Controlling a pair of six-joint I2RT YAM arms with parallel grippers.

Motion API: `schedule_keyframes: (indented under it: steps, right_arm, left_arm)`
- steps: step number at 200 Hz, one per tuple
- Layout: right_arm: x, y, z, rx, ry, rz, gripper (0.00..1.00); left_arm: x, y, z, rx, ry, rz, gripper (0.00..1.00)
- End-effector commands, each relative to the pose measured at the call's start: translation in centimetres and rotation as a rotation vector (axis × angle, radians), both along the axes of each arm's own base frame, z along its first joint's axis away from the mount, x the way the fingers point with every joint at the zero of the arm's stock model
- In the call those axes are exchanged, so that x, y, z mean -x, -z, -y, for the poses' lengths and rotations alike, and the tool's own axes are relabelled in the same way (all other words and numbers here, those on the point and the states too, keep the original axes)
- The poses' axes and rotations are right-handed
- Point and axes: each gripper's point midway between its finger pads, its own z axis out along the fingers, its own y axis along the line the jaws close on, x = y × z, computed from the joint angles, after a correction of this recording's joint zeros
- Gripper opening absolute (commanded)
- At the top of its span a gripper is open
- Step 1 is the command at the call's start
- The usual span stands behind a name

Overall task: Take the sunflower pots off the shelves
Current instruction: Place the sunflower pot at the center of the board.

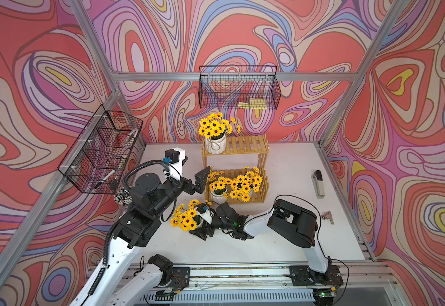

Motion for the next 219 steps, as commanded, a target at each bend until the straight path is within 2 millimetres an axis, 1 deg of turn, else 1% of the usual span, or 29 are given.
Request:
schedule_keyframes:
  steps: [1, 40, 62, 91, 98, 105, 126, 171, 219]
  right_arm:
    - [0.4, 0.7, -0.4, 0.011, -0.03, 0.02, 0.0]
    - [0.4, 2.1, 0.3, 0.062, -0.02, 0.028, 0.01]
    - [0.5, 2.8, 0.7, 0.093, -0.018, 0.028, 0.15]
    - [0.5, 3.5, 0.9, 0.131, -0.023, 0.035, 0.48]
    - [0.5, 3.6, 0.9, 0.141, -0.024, 0.033, 0.53]
    - [0.5, 3.8, 0.9, 0.147, -0.025, 0.032, 0.57]
    - [0.6, 3.8, 0.9, 0.151, -0.026, 0.037, 0.62]
    - [0.5, 3.6, 0.9, 0.151, -0.022, 0.04, 0.7]
    - [0.3, 3.7, 1.0, 0.154, -0.01, 0.042, 0.75]
  left_arm:
    - [-0.3, -0.2, -0.3, 0.001, -0.018, 0.02, 1.0]
    - [-0.4, -0.1, -0.3, -0.002, -0.019, 0.017, 1.0]
    - [-0.4, 0.0, -0.3, -0.002, -0.019, 0.015, 1.0]
    - [-0.4, 0.1, -0.3, -0.002, -0.021, 0.014, 1.0]
    - [-0.4, 0.1, -0.4, -0.001, -0.023, 0.015, 1.0]
    - [-0.4, 0.2, -0.4, -0.002, -0.023, 0.013, 1.0]
    - [-0.4, 0.4, -0.4, -0.003, -0.025, 0.012, 1.0]
    - [-0.4, 0.5, -0.5, -0.003, -0.028, 0.013, 1.0]
    - [-0.3, 0.6, -0.6, -0.006, -0.033, 0.016, 1.0]
